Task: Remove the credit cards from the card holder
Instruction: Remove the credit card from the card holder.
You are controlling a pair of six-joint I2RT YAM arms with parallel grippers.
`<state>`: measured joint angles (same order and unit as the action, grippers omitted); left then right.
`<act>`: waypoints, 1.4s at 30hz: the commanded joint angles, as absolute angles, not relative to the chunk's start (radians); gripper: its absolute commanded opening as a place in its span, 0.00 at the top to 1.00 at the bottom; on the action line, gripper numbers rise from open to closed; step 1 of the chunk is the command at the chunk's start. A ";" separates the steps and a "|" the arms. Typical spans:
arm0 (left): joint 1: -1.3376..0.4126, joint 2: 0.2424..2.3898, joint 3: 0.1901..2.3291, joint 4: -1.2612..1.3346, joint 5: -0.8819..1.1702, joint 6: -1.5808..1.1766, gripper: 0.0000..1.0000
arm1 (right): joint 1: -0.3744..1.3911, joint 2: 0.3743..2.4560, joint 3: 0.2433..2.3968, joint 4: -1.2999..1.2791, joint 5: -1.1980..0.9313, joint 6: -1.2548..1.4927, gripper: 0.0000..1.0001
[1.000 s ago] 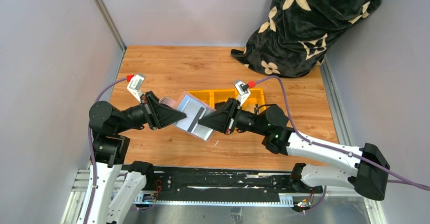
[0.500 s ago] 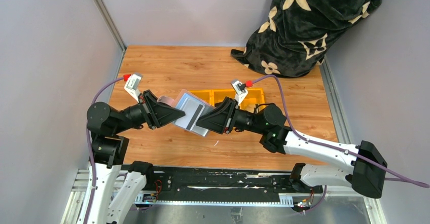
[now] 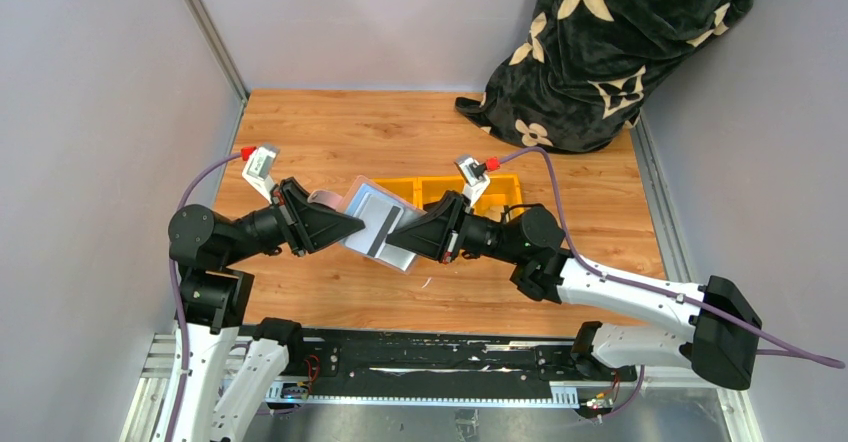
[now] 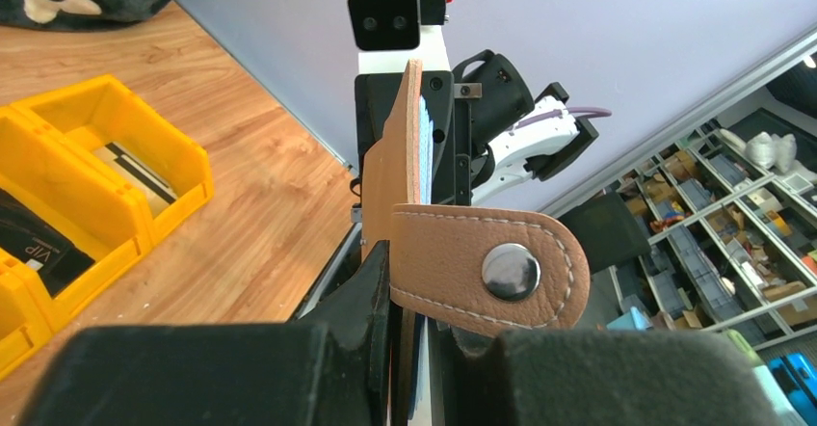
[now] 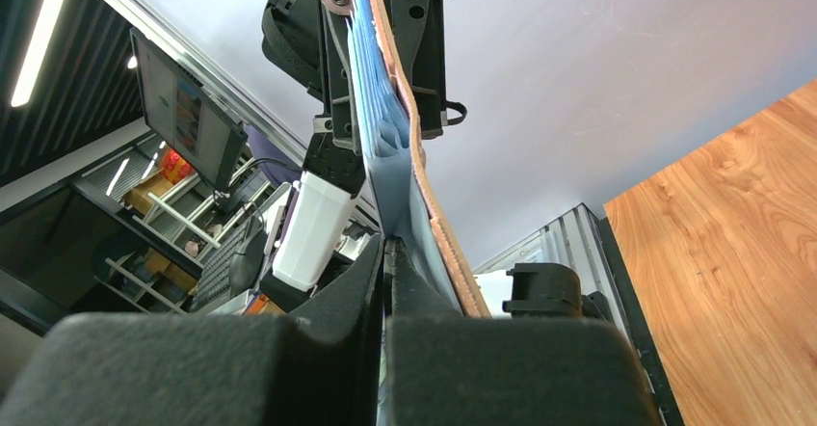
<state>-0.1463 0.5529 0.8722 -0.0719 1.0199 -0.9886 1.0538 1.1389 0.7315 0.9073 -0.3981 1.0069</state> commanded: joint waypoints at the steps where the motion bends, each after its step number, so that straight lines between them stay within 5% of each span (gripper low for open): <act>1: -0.146 0.545 0.866 -0.007 1.026 -1.028 0.83 | 1.064 1.121 0.719 0.991 -0.398 1.015 1.00; 18: -0.145 0.548 0.874 0.035 1.029 -1.066 0.81 | 1.063 1.093 0.684 0.968 -0.369 1.011 1.00; 23: -0.144 0.546 0.876 0.038 1.027 -1.064 0.97 | 1.064 1.096 0.691 0.965 -0.380 1.011 1.00; 27: -0.145 0.545 0.879 0.005 1.011 -1.025 1.00 | 1.065 1.117 0.721 0.967 -0.385 1.017 0.70; 31: -0.144 0.545 0.874 0.013 1.020 -1.039 1.00 | 1.065 1.149 0.756 0.975 -0.397 1.023 0.64; 42: -0.144 0.549 0.891 0.005 1.022 -1.020 1.00 | 1.065 1.097 0.683 1.011 -0.368 1.023 1.00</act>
